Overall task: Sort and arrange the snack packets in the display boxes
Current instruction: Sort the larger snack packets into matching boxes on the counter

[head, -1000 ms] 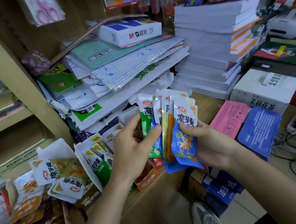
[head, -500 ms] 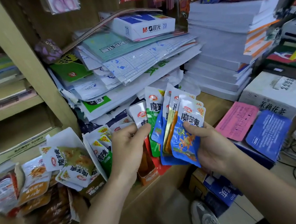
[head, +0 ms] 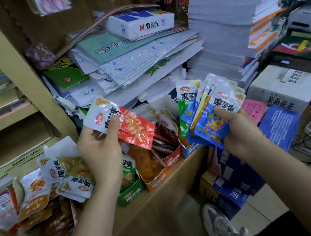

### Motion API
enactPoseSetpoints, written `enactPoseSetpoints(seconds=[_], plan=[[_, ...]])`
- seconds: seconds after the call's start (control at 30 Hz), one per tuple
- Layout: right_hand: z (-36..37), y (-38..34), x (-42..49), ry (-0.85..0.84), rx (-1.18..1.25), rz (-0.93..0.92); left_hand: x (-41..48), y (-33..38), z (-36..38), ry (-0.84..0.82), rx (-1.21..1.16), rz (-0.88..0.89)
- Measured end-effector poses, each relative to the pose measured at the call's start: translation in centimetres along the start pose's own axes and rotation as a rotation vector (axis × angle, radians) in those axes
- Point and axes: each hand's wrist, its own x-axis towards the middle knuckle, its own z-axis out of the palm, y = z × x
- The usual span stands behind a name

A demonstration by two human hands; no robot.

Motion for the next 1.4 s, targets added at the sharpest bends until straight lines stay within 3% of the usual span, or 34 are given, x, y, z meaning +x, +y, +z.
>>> enactPoseSetpoints(seconds=[0.3,0.57,0.63,0.7,0.73,0.83,0.9,1.07,1.17,1.3,1.4], plan=[[0.1,0.3,0.2,0.079,-0.019,-0.038,-0.5,-0.1,2.2,-0.034,0.259,0.314],[-0.4,-0.3,-0.2,0.073,-0.038,-0.058,-2.3,-2.9,3.7,-0.37,0.854,0.461],[-0.4,-0.3,-0.4,0.057,-0.038,-0.049,-2.1,-2.9,3.5,-0.547,0.965,0.421],[-0.2,-0.2,-0.6,0.027,-0.041,-0.038,-1.2,-2.8,2.5,-0.741,0.818,0.257],[-0.1,-0.1,-0.7,0.008,-0.047,-0.034,-0.7,-2.4,1.8,-0.761,0.646,0.17],[0.1,0.0,-0.9,-0.035,-0.067,-0.027,0.6,-1.6,-0.6,-0.594,0.384,0.177],[0.3,0.0,-1.1,-0.047,-0.073,-0.027,0.8,-1.8,-1.8,-0.582,0.477,0.268],[0.6,-0.1,-1.3,-0.042,-0.091,-0.046,-0.8,-2.7,-1.0,-0.812,0.719,0.298],[0.6,0.0,-1.3,-0.04,-0.114,-0.056,-0.1,-3.2,0.2,-0.78,0.697,0.289],[1.0,0.6,-1.8,-0.091,-0.128,-0.057,1.8,-2.1,-1.6,-0.826,0.495,0.059],[1.7,1.0,-2.3,-0.189,-0.144,-0.07,3.6,-1.2,-4.9,-0.702,0.519,0.118]])
